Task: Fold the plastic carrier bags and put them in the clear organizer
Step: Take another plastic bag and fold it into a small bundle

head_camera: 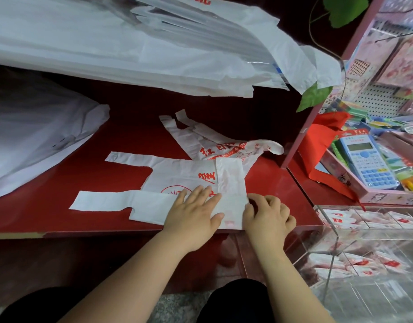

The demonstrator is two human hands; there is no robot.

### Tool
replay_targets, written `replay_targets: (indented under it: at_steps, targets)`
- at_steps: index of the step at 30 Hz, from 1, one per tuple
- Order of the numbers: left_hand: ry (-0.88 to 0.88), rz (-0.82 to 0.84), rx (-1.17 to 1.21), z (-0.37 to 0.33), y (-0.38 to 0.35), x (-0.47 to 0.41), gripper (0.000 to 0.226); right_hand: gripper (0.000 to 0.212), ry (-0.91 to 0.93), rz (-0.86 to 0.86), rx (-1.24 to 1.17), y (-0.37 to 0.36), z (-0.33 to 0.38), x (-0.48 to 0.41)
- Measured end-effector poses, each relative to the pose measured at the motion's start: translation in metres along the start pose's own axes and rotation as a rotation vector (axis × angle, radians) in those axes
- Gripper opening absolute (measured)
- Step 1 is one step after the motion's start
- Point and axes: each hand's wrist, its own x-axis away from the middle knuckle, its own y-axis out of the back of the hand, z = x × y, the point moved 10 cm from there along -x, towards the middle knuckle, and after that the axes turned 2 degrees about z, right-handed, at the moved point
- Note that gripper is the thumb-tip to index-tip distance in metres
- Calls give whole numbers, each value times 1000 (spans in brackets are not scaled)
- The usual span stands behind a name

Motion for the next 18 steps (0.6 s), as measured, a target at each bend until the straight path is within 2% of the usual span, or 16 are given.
replay_targets:
  at_steps: [5, 8, 10, 13, 16, 18]
  targets:
    - [63, 45, -14, 27, 0, 5, 55, 36, -26, 68, 49, 2, -8, -7]
    - [84, 66, -17, 39, 0, 10, 54, 28, -7, 125, -35, 2, -2, -12]
    - [86, 71, -21, 44, 1, 14, 54, 28, -4, 199, -117, -1, 11, -18]
    - [80, 59, -17, 54, 3, 21, 57, 34, 68, 337, -22, -15, 40, -25]
    - [55, 19, -19, 63, 7, 27, 91, 36, 99, 416, 7, -28, 58, -27]
    - [42, 1, -17, 65, 10, 29, 100, 25, 91, 421, -45, -32, 63, -27]
